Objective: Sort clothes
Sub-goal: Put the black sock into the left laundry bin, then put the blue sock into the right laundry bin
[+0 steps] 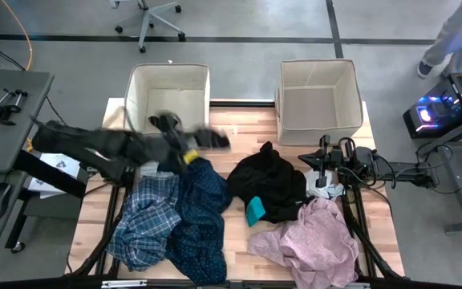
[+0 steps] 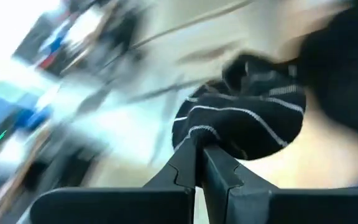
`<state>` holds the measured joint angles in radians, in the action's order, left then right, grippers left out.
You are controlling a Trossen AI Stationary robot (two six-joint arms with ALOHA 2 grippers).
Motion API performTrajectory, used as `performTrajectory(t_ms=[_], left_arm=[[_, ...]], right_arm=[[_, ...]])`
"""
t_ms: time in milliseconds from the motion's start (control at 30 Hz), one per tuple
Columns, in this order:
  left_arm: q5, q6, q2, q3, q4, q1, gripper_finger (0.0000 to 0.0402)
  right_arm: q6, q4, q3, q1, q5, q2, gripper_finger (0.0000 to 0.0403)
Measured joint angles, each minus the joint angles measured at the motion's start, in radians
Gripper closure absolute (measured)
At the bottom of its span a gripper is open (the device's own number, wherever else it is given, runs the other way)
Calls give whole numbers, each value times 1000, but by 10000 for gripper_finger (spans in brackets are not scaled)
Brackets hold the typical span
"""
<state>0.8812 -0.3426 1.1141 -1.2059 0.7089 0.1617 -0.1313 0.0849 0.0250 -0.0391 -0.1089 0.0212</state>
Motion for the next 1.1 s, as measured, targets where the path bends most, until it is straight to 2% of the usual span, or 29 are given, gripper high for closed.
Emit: performTrajectory(t_ms=[133,267,400,500,667,867,967,1100], left_arm=[[99,64,-83,-39,116,-185,401],[94,124,-117,-41,213,-393,388],[-11,211,-111,-40,316,-565,342],[-133,265,-102,-40,336,-629,301],[-278,344,-105,-40,335,-635,255],[-555,445,-115,-16,306,-547,251],[-579,454,-126,66,159,-440,259],[-585,446,-130,217,-163,-297,268]], right_arm=[[0,0,0,0,0,0,402],[0,0,0,0,0,0,402],[0,0,0,0,0,0,402],[0,0,0,0,0,0,402],[0,0,0,0,0,0,402],[0,0,0,0,0,0,402],[0,0,0,0,0,0,402],[0,0,0,0,0,0,402]])
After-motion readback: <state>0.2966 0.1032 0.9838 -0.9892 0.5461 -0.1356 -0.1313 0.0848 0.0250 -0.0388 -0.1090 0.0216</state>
